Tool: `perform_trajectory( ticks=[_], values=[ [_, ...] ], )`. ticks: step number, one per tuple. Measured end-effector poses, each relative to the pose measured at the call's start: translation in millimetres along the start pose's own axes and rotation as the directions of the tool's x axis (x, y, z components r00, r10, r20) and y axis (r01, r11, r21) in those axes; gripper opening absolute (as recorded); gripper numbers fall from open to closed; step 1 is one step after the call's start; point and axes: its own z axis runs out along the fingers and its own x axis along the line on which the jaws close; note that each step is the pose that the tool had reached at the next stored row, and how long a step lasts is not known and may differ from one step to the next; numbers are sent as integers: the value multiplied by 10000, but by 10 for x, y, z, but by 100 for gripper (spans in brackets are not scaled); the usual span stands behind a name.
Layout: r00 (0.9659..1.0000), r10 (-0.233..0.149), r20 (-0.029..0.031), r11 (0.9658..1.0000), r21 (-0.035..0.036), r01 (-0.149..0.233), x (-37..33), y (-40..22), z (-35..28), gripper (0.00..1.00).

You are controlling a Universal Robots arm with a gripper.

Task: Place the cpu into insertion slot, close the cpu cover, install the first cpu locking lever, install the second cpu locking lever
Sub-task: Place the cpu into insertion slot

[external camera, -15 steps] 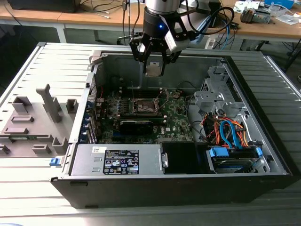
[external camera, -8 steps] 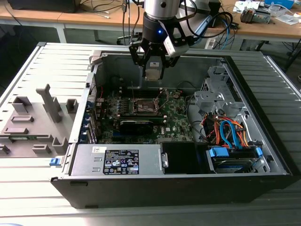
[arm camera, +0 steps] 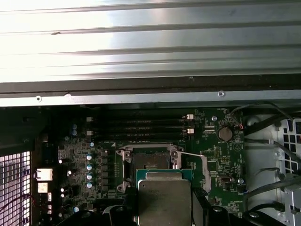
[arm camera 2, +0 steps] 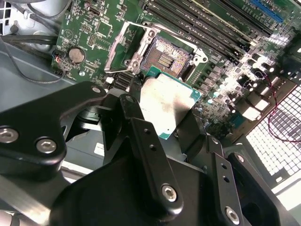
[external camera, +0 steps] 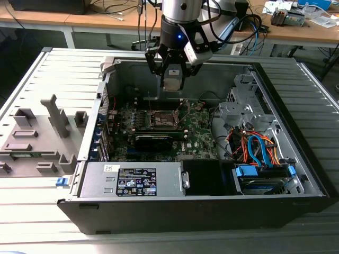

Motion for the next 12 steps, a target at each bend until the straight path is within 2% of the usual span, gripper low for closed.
perform_trajectory(
  ticks=[12],
  values=[
    [10000, 0, 1, 10000, 63, 0, 31, -8, 68, 55]
  ],
)
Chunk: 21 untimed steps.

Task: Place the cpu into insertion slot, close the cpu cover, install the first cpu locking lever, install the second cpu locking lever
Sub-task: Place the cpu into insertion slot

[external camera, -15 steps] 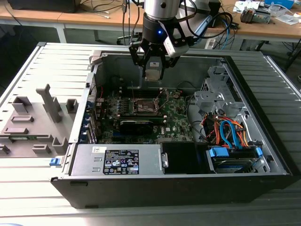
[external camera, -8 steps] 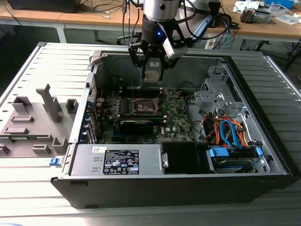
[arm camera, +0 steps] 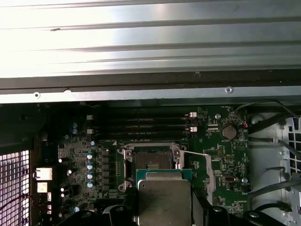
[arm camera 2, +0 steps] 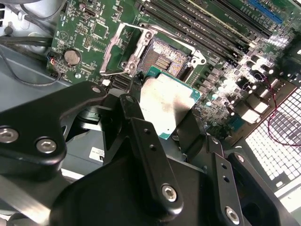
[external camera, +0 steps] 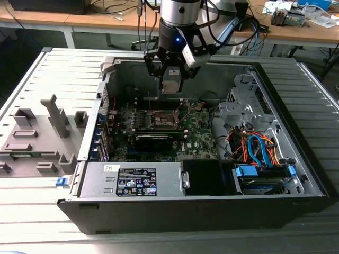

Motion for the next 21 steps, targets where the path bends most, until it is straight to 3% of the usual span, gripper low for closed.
perform_trajectory(
  ticks=[10, 21],
  values=[
    [10000, 1, 0, 10000, 30, -1, 108, -4, 40, 55],
    [10000, 0, 0, 10000, 63, 0, 132, -6, 109, 55]
  ],
)
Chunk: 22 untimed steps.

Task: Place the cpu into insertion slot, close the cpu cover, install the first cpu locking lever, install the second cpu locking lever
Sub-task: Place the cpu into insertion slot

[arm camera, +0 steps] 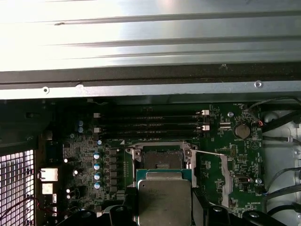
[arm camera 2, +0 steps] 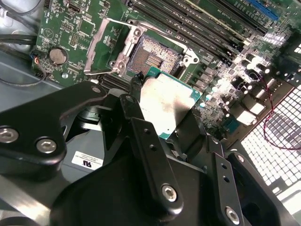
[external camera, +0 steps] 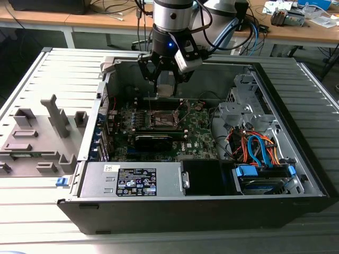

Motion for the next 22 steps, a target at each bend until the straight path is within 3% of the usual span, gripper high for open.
perform_trajectory(
  ticks=[7, 22],
  values=[
    [10000, 15, 2, 10000, -2, -15, 0, 0, 3, 55],
    [9988, 482, 7, 9988, -9, -482, 0, 0, 7, 55]
  ],
)
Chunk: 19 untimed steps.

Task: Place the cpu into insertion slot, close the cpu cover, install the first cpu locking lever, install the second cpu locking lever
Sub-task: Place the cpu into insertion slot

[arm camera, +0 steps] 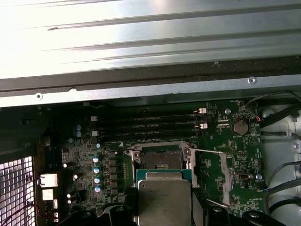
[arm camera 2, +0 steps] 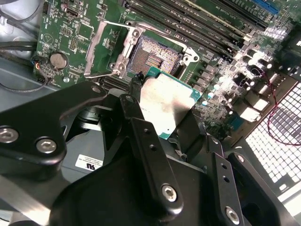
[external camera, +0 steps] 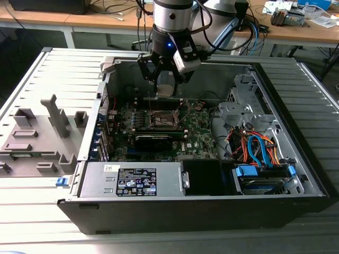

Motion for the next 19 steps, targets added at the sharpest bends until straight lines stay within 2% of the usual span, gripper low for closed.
perform_trajectory(
  ticks=[9, 19],
  values=[
    [9999, 107, 1, 9999, 2, -107, 0, 0, 1, 55],
    [9989, 463, 5, 9989, -4, -463, 0, 0, 2, 55]
  ],
)
